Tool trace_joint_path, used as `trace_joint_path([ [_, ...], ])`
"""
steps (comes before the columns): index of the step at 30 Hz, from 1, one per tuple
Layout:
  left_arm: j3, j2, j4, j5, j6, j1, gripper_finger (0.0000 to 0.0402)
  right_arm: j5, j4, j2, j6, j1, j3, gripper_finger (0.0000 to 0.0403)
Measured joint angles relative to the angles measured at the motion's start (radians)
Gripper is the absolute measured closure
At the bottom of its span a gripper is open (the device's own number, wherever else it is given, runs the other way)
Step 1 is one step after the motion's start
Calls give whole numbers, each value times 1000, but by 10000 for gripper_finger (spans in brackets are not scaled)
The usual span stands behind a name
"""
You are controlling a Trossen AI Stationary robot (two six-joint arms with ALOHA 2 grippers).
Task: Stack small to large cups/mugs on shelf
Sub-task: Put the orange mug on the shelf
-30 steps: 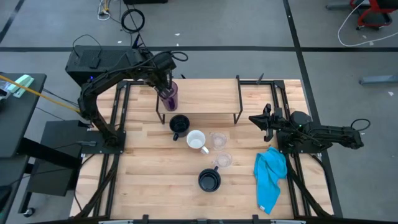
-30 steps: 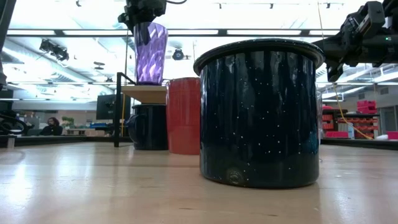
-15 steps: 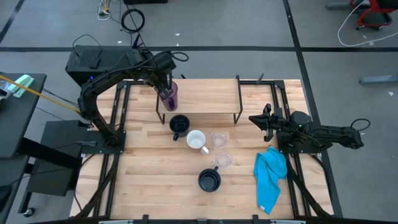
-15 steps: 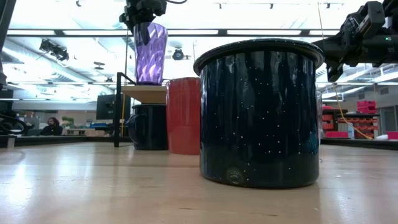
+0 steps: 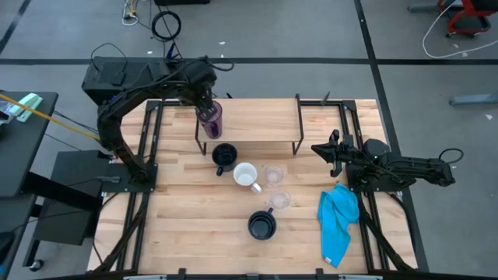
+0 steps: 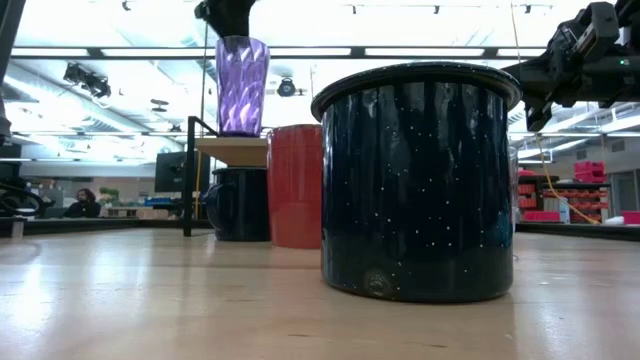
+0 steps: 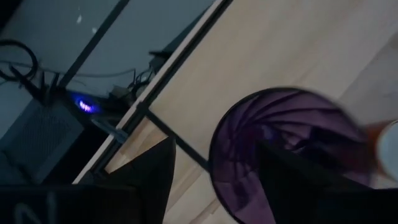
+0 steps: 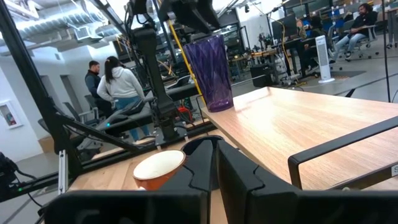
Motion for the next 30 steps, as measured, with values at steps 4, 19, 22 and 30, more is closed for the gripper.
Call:
trace_joint_path([
  [4, 83, 0, 0, 12, -5, -28, 173, 0, 0, 0, 1, 0, 0, 373],
  [19, 89, -24, 130, -32, 21, -514, 210, 0, -2, 0, -9, 0, 0, 373],
  [22, -9, -24, 128, -76, -19, -604, 220, 0, -5, 0, -8, 0, 0, 373],
  [30, -319, -24, 139, -82, -190, -731, 248, 0, -9, 0, 0, 0, 0, 373],
])
